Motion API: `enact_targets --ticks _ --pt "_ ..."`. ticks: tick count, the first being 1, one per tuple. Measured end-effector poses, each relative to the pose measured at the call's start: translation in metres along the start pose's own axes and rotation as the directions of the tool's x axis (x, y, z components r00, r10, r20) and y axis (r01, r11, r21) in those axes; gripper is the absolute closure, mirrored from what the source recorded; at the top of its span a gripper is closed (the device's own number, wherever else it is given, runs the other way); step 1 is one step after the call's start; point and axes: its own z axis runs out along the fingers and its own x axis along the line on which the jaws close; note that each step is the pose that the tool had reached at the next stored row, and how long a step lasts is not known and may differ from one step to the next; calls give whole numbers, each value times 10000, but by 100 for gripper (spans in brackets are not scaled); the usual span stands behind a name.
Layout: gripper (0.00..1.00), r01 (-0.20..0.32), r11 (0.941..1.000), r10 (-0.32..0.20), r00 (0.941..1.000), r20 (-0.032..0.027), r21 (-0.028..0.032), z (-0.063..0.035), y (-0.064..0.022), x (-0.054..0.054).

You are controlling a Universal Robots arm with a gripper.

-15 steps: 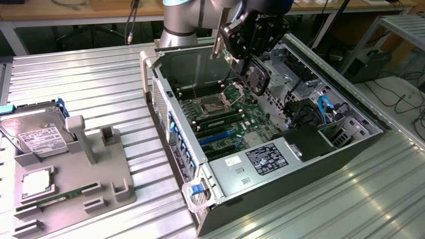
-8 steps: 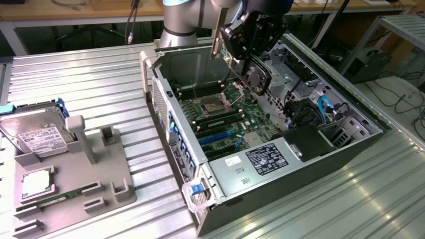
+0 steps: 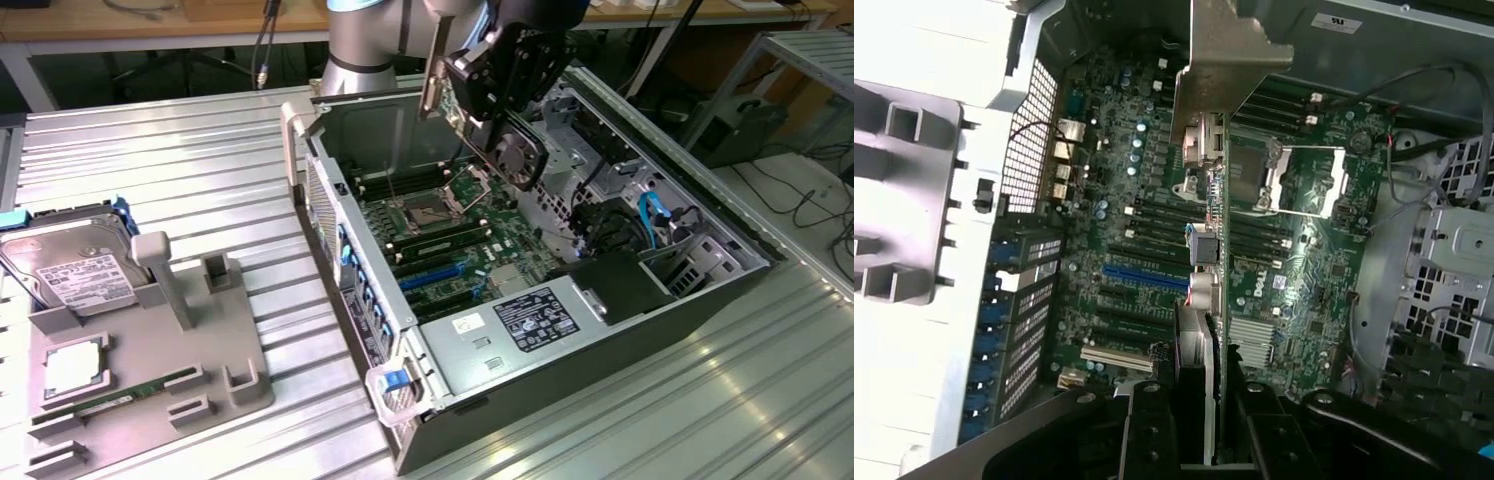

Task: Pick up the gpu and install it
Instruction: 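Insert the gpu into the slot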

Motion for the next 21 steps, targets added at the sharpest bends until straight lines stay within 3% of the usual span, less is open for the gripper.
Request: enact_targets --ticks 13,21 --pt "72 705 9975 -705 9975 -8 -8 0 0 0" --pt "72 1379 9904 -1379 9904 -15 -18 0 0 0"
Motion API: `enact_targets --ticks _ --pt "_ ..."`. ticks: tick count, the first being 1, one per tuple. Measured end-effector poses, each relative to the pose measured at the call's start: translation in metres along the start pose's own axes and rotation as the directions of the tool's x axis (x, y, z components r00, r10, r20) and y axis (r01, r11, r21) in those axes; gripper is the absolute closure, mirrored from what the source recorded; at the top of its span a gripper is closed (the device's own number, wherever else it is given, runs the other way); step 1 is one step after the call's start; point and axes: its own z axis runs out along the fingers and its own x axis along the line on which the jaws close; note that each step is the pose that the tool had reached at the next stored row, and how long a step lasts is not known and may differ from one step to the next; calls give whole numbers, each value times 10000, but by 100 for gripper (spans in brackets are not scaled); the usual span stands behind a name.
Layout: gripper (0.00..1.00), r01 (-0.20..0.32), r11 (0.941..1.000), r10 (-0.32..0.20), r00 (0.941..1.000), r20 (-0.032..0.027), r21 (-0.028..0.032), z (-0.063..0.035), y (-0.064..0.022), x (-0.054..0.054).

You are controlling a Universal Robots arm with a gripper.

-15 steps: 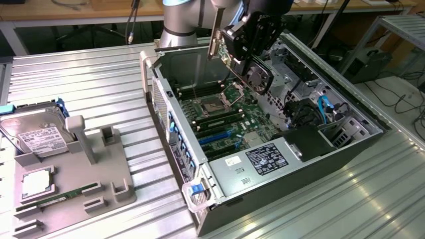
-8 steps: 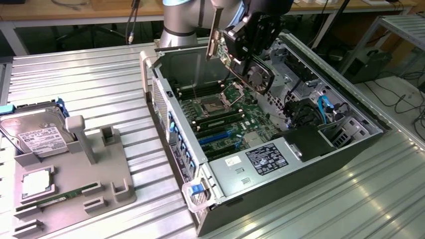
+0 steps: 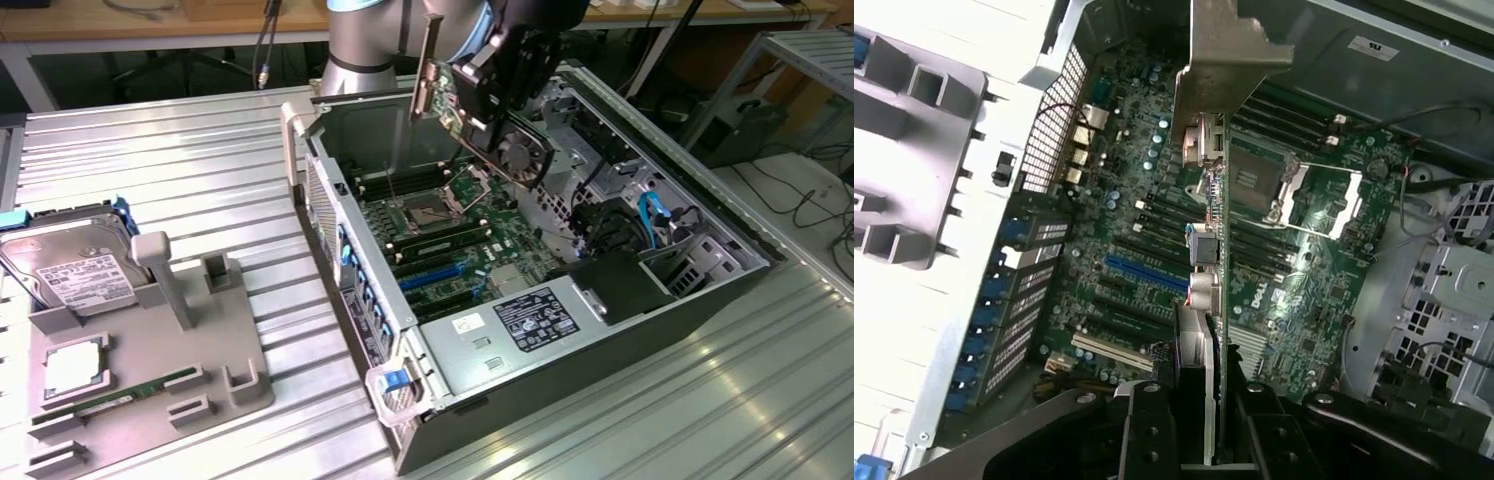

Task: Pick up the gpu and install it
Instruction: 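Insert the gpu into the slot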

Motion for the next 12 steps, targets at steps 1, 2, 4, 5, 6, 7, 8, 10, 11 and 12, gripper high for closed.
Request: enact_targets --ticks 1,2,4,5,6,7,8,10,11,12 --pt "72 82 10000 -82 10000 -1 -1 0 0 0" --pt "72 141 9999 -141 9999 -1 -2 0 0 0" --pt "72 256 9997 -256 9997 -3 -3 0 0 0" --pt "72 314 9995 -314 9995 -4 -4 0 0 0" --pt "72 388 9992 -388 9992 -4 -4 0 0 0" --pt "72 481 9988 -481 9988 -6 -6 0 0 0" --pt "72 547 9985 -547 9985 -6 -7 0 0 0" --pt "72 708 9975 -708 9975 -8 -8 0 0 0" --pt "72 765 9971 -765 9971 -8 -10 0 0 0" --pt "72 833 9965 -833 9965 -9 -10 0 0 0"
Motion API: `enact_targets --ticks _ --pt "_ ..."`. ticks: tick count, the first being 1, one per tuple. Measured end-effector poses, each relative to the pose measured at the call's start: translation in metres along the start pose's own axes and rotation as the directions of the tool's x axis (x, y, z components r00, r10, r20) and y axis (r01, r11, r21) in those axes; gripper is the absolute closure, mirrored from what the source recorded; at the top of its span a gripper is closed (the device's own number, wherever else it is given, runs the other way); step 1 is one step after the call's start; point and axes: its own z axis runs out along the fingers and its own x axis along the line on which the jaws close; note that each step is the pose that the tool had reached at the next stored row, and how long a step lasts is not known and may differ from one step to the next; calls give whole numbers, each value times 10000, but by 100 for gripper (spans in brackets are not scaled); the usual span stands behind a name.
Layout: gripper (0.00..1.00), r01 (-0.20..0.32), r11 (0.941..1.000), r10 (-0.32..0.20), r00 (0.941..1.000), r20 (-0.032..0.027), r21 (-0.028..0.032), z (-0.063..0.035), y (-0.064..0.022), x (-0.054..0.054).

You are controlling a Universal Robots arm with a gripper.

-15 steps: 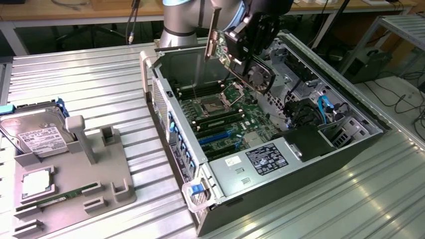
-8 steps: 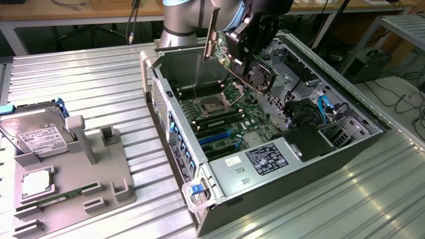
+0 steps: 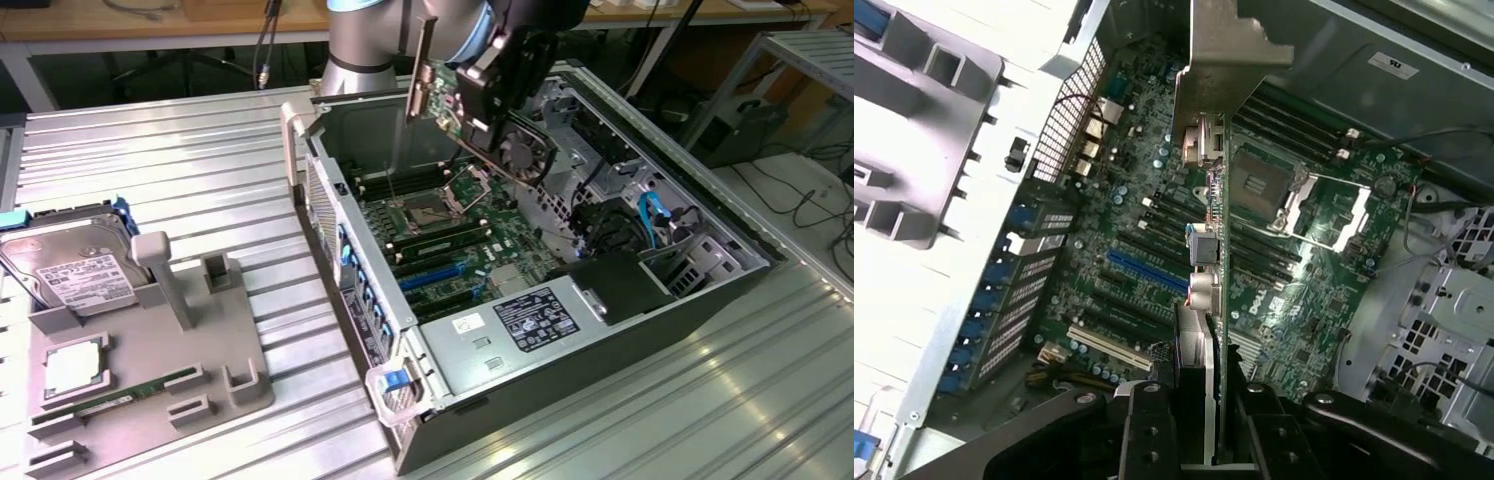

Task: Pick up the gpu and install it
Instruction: 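Insert the gpu into the slot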

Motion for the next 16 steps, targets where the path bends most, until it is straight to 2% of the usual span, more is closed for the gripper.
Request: enact_targets --ticks 9,15,16 --pt "72 609 9981 -609 9981 -6 -8 0 0 0" --pt "72 1111 9938 -1111 9938 -12 -14 0 0 0" --pt "72 1395 9902 -1395 9902 -15 -18 0 0 0"
